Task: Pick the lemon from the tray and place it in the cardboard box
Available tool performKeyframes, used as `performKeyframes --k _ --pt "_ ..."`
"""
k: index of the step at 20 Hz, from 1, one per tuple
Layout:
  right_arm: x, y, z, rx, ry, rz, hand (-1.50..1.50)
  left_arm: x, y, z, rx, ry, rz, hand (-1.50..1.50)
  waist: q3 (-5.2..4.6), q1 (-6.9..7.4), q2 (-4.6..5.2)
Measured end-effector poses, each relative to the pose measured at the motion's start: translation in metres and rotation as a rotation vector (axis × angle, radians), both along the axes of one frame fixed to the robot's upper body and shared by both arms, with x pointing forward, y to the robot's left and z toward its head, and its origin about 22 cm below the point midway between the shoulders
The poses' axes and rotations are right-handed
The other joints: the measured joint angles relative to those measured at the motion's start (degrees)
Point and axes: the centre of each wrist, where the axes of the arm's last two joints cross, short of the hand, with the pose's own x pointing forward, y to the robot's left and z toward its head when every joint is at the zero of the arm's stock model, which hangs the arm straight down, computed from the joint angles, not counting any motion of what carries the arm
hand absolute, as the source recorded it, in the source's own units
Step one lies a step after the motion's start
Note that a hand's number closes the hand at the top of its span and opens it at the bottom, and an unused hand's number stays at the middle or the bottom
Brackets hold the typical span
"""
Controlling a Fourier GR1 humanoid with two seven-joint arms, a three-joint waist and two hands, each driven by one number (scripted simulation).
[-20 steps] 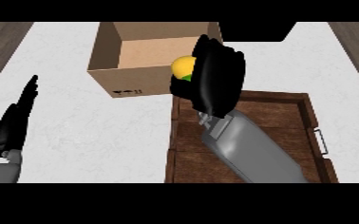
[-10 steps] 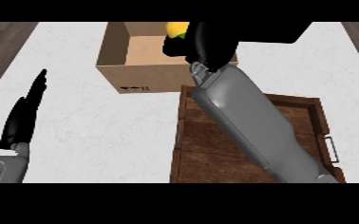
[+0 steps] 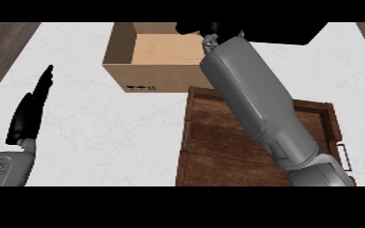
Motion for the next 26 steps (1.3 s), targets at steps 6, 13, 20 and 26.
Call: performKeyframes --k 6,13,20,26 --pt "0.024 -0.015 -0.025 0.051 0.049 -0.083 -1.50 0.002 -0.007 -0.001 -0.001 -0.002 -0.016 0.00 0.01 0.74 0.44" --pt "0.035 -0.029 -0.045 0.214 0.070 -0.153 -1.50 0.005 -0.009 0.002 0.003 -0.009 -0.031 0.00 0.06 1.81 0.76" --pt "0.039 -0.027 -0.046 0.237 -0.081 -0.131 -1.50 0.008 -0.010 -0.001 -0.003 -0.006 -0.022 0.00 0.06 1.28 0.65" --pt "0.040 -0.027 -0.043 0.287 -0.277 -0.144 -1.50 0.004 -0.004 0.000 -0.006 0.006 -0.013 0.00 0.07 0.37 -0.04"
